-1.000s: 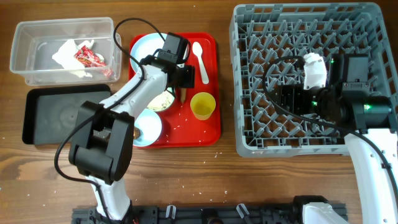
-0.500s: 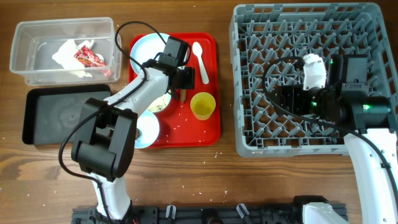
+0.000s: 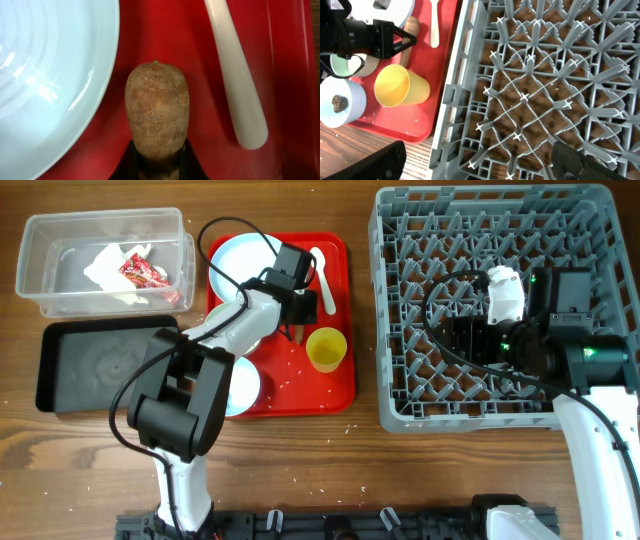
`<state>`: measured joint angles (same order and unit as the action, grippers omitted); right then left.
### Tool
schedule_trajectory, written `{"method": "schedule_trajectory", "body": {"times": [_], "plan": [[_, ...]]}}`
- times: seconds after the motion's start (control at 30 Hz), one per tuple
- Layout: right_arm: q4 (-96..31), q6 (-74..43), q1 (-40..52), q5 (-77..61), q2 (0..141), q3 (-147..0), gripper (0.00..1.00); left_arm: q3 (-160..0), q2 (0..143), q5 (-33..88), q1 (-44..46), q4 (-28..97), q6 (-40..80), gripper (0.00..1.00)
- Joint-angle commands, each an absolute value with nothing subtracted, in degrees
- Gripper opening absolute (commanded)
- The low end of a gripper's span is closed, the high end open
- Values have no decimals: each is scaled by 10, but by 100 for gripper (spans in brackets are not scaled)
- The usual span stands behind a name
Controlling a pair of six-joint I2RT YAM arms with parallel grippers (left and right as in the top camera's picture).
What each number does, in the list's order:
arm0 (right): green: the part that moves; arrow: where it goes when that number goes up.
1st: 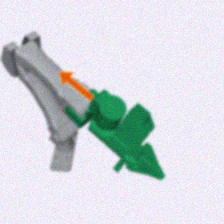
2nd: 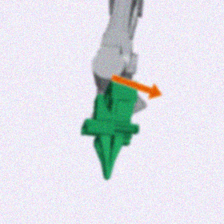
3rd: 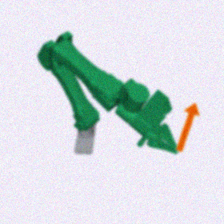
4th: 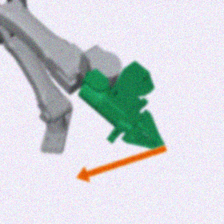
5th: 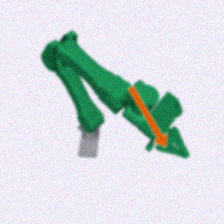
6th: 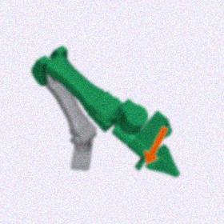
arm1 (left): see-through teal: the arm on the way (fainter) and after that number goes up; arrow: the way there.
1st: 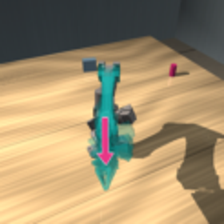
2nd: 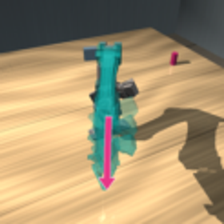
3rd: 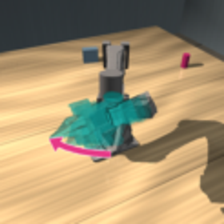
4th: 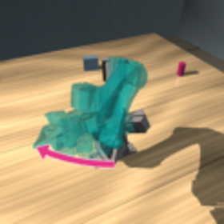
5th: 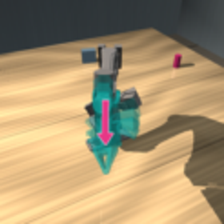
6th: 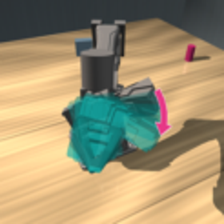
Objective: Sort waste into correct bins and load items into the dishwasher rack
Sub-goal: 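Carry the carrot left and drop it onto the black tray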
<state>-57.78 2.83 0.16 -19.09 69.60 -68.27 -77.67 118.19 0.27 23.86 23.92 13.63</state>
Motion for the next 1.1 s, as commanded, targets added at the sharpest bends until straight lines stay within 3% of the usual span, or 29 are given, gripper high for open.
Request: {"method": "schedule_trajectory", "body": {"times": [0.0,0.23,0.37,0.5,0.6,0.7,0.87,0.97,1.07], "plan": [[-571,26,0,-200,699,-678,94,-821,1155,6,243,280,138,4],[-566,26,0,-200,699,-678,94,-906,1007,8,215,460,172,4],[-565,26,0,-200,699,-678,94,-907,899,-58,105,612,252,4],[-548,10,0,-201,699,-678,94,-904,871,-112,-101,717,314,4],[-542,-2,0,-201,699,-678,95,-840,874,-110,-223,694,412,4],[-543,-2,0,-201,699,-678,95,-735,874,-96,-276,585,442,4],[-541,-2,0,-201,699,-678,94,-564,875,-65,-287,343,442,4],[-543,-2,0,-201,699,-678,94,-540,875,-65,-287,309,442,4],[-543,-2,0,-201,699,-678,94,-540,875,-65,-287,312,437,33]]}}
